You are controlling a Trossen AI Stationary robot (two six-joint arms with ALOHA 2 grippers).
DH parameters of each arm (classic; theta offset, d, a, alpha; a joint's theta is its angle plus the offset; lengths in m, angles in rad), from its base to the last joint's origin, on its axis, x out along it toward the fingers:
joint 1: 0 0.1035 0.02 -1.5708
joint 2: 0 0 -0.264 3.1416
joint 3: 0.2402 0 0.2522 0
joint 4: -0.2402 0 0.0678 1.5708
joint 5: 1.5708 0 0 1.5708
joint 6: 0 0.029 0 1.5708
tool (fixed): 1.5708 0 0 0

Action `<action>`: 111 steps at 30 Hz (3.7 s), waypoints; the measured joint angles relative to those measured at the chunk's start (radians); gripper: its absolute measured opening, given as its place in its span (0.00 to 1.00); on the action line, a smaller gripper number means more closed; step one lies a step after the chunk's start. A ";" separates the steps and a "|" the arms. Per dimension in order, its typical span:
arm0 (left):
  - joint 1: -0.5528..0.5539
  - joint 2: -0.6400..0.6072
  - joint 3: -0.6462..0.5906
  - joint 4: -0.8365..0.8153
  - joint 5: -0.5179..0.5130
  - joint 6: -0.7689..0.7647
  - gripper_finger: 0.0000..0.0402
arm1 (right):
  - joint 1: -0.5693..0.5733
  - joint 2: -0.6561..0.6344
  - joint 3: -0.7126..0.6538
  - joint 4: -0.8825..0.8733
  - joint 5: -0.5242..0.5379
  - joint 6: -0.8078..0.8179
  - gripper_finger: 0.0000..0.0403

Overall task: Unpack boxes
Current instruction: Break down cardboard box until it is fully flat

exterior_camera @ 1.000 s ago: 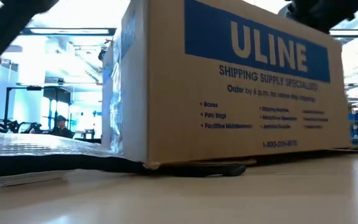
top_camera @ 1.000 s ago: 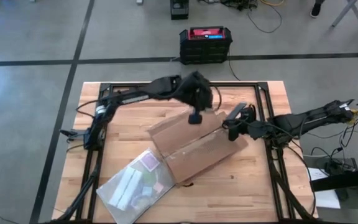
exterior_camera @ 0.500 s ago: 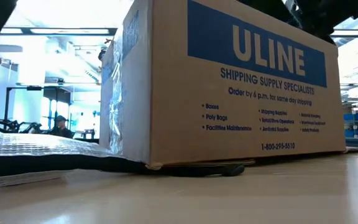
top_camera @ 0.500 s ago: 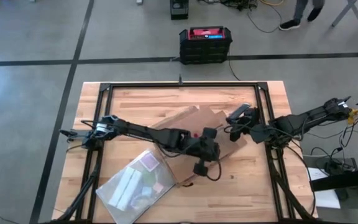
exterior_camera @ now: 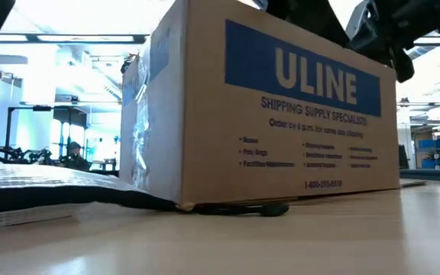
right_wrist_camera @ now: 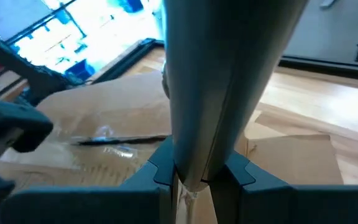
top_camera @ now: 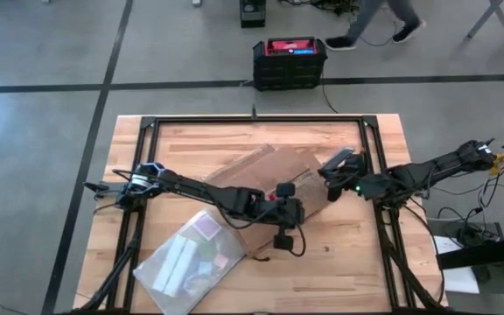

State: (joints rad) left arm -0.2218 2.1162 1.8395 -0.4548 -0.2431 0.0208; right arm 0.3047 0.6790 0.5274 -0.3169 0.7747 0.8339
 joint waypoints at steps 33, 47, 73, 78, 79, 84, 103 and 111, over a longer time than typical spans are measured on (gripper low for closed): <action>-0.016 0.003 -0.007 0.000 0.016 -0.012 0.00 | -0.351 -0.124 -0.310 0.582 -0.443 0.010 0.10; 0.004 0.002 -0.007 -0.032 0.028 -0.052 0.00 | -0.320 -0.076 -0.308 0.574 -0.501 0.050 0.10; 0.033 -0.021 -0.020 -0.110 0.034 -0.063 0.00 | -0.318 -0.177 -0.042 -0.120 -0.820 0.196 0.10; 0.033 -0.044 -0.021 -0.144 0.033 -0.057 0.00 | -0.318 -0.175 -0.043 -0.137 -0.878 0.202 0.10; 0.033 -0.053 -0.022 -0.150 0.031 -0.057 0.00 | -0.318 -0.175 -0.043 -0.146 -0.888 0.209 0.10; 0.037 -0.078 -0.024 -0.189 0.010 -0.047 0.00 | -0.318 -0.173 -0.036 -0.206 -0.981 0.222 0.10; 0.041 -0.189 -0.029 -0.304 -0.030 -0.028 0.00 | -0.316 -0.178 0.158 -0.365 -0.991 0.077 0.09; 0.127 -0.326 -0.026 -0.432 -0.090 -0.095 0.00 | -0.317 -0.167 0.216 -0.577 -0.749 0.054 0.09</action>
State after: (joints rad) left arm -0.0947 1.7901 1.8137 -0.8869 -0.3331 -0.0738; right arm -0.0120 0.5115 0.7436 -0.8938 0.0254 0.8883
